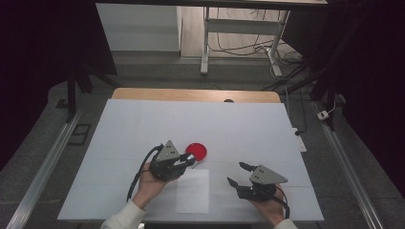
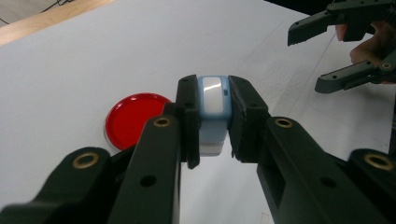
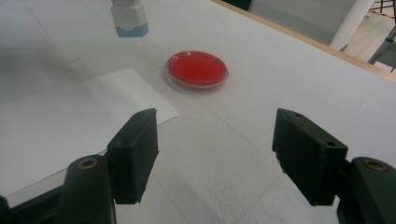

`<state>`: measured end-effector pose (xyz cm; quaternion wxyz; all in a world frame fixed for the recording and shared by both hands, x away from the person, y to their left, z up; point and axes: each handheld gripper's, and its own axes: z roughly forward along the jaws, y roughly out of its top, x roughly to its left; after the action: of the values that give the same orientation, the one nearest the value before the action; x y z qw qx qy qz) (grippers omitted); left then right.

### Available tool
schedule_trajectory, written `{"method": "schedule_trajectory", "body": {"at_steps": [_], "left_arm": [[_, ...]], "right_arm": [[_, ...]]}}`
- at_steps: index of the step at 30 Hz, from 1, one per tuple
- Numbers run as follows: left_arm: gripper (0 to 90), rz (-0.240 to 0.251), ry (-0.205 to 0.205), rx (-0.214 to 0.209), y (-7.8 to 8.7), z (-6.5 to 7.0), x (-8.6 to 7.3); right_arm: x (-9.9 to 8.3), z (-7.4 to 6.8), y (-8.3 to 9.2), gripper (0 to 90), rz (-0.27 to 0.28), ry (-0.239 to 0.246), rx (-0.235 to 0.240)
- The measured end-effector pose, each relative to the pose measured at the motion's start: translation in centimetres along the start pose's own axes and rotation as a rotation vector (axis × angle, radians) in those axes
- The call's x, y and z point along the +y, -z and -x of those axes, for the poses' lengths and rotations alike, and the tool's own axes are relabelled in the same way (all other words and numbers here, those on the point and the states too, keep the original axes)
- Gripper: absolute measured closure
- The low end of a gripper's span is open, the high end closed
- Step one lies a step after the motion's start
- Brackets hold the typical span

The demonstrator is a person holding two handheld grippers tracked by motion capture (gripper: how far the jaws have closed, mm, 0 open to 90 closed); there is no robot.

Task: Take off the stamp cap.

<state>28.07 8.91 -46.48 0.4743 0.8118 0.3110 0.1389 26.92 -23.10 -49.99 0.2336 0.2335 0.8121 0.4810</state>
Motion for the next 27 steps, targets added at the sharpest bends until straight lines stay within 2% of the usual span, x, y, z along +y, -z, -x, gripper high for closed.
{"method": "schedule_trajectory", "body": {"at_steps": [15, 27], "left_arm": [[74.8, -0.006, -0.002, 0.001, -0.2, 0.0, -0.1], [74.8, -0.008, -0.001, 0.006, -0.4, 0.1, -0.2]], "right_arm": [[0.5, -1.1, -0.9, 32.0, 0.002, 0.013, 0.025], [0.8, -1.8, -1.4, 32.6, 0.004, 0.012, 0.026]]}}
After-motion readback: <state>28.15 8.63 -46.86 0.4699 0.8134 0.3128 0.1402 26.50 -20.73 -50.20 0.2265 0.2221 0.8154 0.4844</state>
